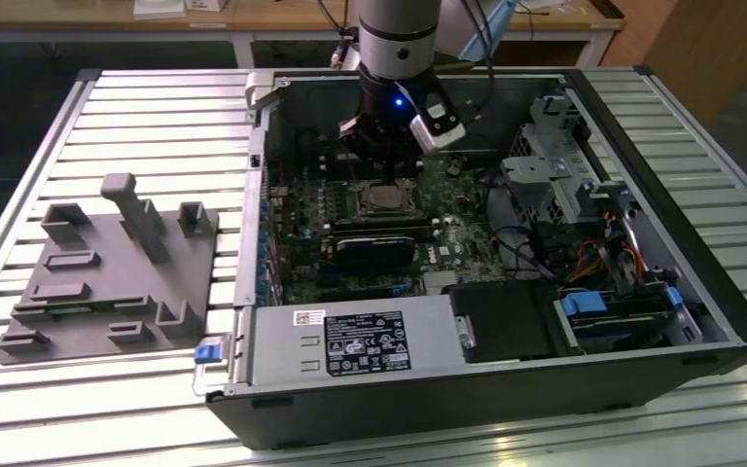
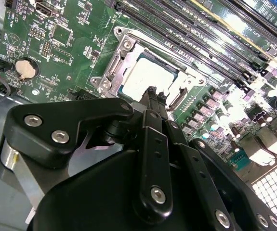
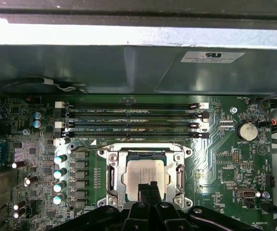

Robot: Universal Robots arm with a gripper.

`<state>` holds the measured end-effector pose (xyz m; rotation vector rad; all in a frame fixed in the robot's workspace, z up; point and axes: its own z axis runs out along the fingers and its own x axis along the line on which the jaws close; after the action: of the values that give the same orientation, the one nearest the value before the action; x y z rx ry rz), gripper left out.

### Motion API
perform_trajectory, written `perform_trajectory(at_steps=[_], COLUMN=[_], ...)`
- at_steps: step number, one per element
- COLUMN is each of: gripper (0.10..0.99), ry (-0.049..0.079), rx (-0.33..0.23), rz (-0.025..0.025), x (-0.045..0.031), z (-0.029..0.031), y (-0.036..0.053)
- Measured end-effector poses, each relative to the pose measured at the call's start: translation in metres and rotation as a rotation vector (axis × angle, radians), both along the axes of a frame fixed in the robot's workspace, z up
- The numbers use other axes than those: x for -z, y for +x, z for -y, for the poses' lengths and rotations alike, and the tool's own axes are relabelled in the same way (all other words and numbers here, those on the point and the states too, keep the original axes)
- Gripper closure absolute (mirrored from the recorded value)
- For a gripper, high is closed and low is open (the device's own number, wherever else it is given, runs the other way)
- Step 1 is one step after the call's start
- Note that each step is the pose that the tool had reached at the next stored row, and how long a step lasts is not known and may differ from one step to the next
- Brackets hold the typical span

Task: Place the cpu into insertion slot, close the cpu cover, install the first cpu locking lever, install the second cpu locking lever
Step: 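Install the first cpu locking lever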

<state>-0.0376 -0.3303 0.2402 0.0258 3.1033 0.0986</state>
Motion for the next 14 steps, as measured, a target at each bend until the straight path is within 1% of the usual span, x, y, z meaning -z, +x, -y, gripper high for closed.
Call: perform_trajectory(at_steps=[3,5,14], gripper=[0.98,0.98,0.98], ry=[0.0,0.0,0.0], rx=[0.0,0.0,0.0], rz=[0.0,-0.0001,0.0], x=[0.0,-0.0001,0.0], z=[0.0,0.0,0.0], y=[0.0,-0.0017,-0.0196])
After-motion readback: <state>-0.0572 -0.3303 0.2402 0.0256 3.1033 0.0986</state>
